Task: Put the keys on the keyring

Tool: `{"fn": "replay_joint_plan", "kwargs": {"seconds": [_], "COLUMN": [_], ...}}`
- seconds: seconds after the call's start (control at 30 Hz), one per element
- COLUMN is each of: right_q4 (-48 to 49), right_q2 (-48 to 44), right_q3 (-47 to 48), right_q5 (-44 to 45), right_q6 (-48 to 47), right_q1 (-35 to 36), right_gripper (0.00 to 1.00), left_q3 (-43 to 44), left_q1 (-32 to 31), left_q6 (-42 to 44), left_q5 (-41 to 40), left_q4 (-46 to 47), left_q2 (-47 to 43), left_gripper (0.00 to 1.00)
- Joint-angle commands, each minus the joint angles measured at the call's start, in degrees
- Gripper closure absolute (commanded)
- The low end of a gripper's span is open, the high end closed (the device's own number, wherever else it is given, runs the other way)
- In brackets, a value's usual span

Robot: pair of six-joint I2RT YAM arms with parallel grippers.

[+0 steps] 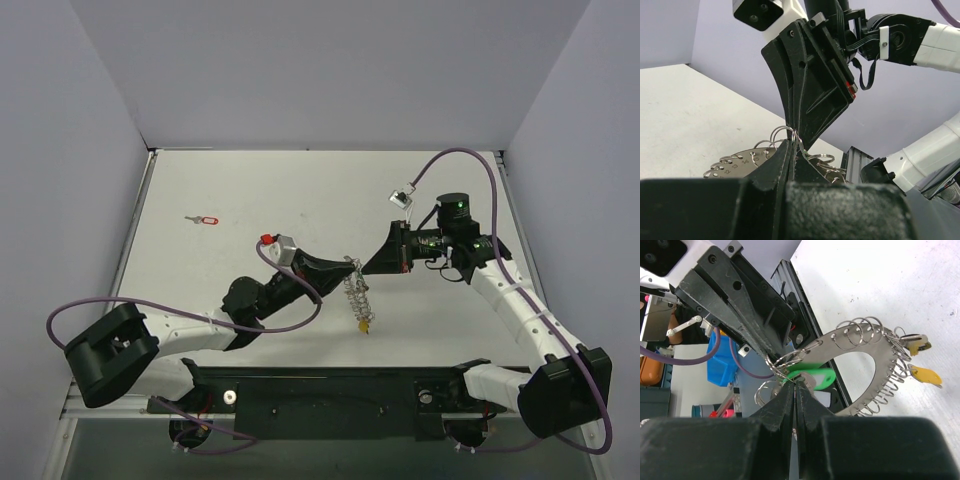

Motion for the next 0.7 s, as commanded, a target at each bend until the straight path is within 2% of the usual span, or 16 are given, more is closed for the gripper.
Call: {"fn": "replay_joint_plan", "kwargs": {"seconds": [0.0,0.3,0.37,0.4,0.43,0.47,0.5,0.53,0.57,0.6,0.67], "right_q4": [1.16,0.99,0.38,-0.41,-4.16,-7.07,-15.63,-21.28,-32.13,-36.93,-51.42], "right_q2": [0.89,0.36,-0.08,-0.6,-0.78,-1.13,-1.13,-0.7,-0.43,0.27,1.32], "right_q3": [-0.61,-0.79,-0.35,0.0,1.66,4.63,6.4,10.77,12.82,17.1,21.16], "right_q5": [0.58,0.84,0.14,0.23,-0.3,-0.56,-0.04,0.49,2.06,2.77,5.31], "right_q6": [0.81,0.46,-0.24,-2.5,-4.44,-11.33,-15.41,-26.06,-31.39,-43.19,-56.85], "right_q1": [0.85,0.84,0.76,0.67,0.41,-0.03,-0.73,-1.17,-1.26,-1.18,0.4], "right_gripper": [1.0,1.0,0.93,0.8,0.74,0.65,0.61,0.57,0.54,0.51,0.48], "left_q3": [1.18,1.71,1.88,1.88,2.06,2.06,2.23,2.32,2.5,2.67,2.94], "left_q1": [0.7,4.04,4.83,5.01,5.54,5.72,6.15,6.24,6.51,6.51,6.51], "left_q6": [1.13,1.39,1.31,1.22,0.96,0.95,0.78,0.69,0.69,0.6,0.51], "left_q5": [1.91,8.77,10.79,12.1,12.81,14.21,14.92,15.88,16.42,17.47,18.09], "left_q4": [17.07,12.94,12.41,12.06,11.88,11.53,11.18,10.4,9.87,8.82,7.67], "left_q2": [-3.36,-6.35,-6.35,-6.35,-6.35,-6.27,-6.27,-6.35,-6.35,-6.27,-6.44], "left_gripper": [1.0,1.0,1.0,1.0,1.0,1.0,1.0,1.0,1.0,1.0,1.0]}}
